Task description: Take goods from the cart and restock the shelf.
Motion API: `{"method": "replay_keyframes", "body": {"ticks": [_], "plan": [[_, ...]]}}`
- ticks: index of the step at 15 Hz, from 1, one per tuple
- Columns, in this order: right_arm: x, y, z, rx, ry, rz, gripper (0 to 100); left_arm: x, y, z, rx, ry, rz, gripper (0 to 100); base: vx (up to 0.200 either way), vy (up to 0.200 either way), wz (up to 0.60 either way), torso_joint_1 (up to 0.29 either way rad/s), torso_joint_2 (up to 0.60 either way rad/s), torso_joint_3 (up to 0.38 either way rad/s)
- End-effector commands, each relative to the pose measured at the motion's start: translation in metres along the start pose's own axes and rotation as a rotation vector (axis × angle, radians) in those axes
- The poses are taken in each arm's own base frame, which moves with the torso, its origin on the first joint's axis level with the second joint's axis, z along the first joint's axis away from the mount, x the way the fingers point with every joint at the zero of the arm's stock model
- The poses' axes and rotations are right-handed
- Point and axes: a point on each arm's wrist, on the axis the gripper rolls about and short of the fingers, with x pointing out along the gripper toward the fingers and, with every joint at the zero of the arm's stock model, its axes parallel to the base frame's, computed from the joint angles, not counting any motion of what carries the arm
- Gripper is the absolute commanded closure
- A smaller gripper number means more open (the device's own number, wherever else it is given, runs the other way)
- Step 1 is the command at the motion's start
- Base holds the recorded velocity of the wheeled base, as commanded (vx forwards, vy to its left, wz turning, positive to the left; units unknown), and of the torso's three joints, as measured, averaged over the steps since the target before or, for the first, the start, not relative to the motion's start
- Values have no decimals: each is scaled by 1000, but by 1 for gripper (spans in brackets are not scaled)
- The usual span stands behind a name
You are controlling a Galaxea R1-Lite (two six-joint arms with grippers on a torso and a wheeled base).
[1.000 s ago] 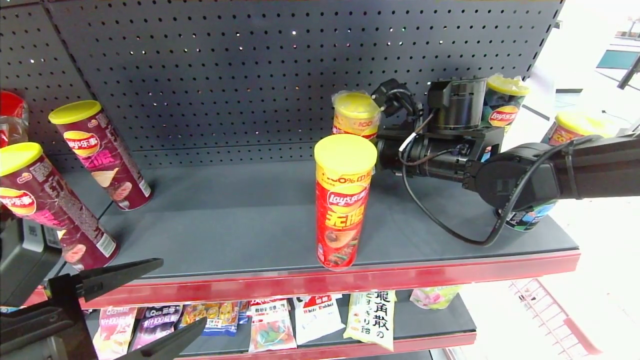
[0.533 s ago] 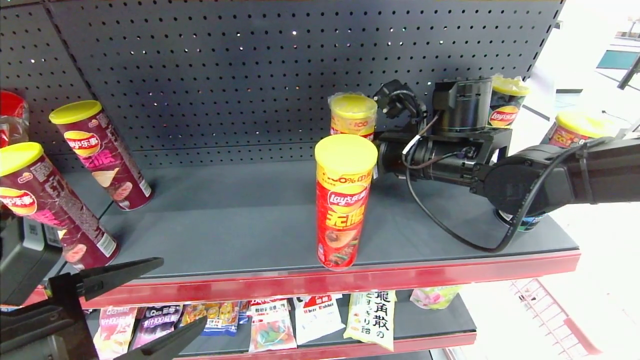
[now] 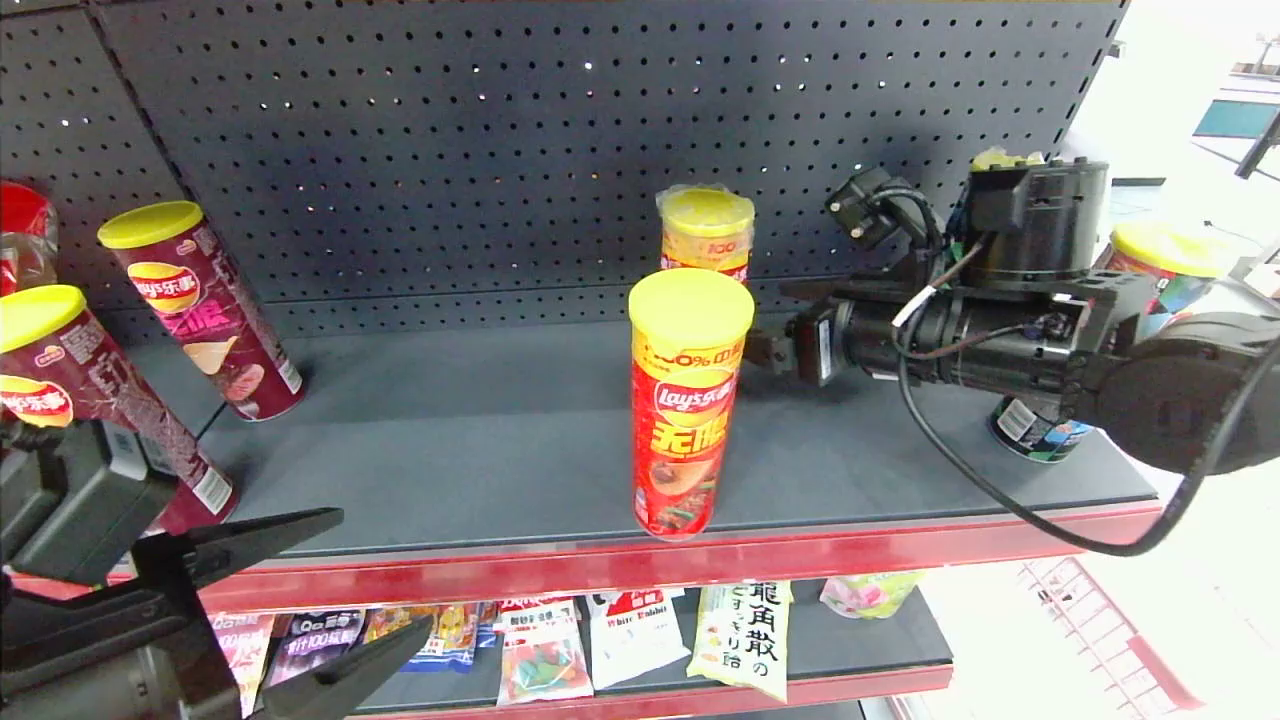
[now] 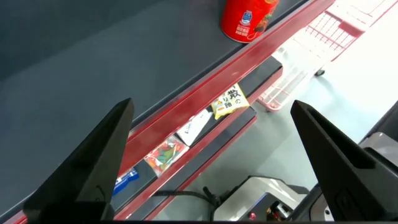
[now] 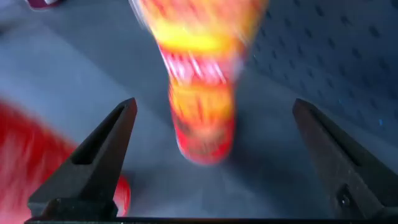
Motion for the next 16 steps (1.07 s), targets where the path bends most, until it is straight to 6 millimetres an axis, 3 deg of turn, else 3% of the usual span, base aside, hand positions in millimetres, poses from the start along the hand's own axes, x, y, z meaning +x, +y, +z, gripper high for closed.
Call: {"method": "replay_keyframes", "body": {"ticks": [1, 6, 9, 13, 16], "plan": [[-36, 3, -2, 2, 1, -17, 0, 12, 2, 1, -5, 39, 12, 0, 0, 0, 0, 0, 0, 0], [-83, 17, -18, 7, 22, -13, 0, 35, 6, 3, -14, 106, 16, 0, 0, 0, 0, 0, 0, 0], [-118, 29, -40, 14, 50, 1, 0, 67, 10, 10, -23, 165, 13, 0, 0, 0, 0, 0, 0, 0], [-143, 40, -51, 12, 48, 12, 0, 105, 11, 20, -12, 167, -6, 0, 0, 0, 0, 0, 0, 0], [-155, 42, -53, 10, 29, -3, 0, 115, 11, 18, -1, 167, 2, 0, 0, 0, 0, 0, 0, 0]]}}
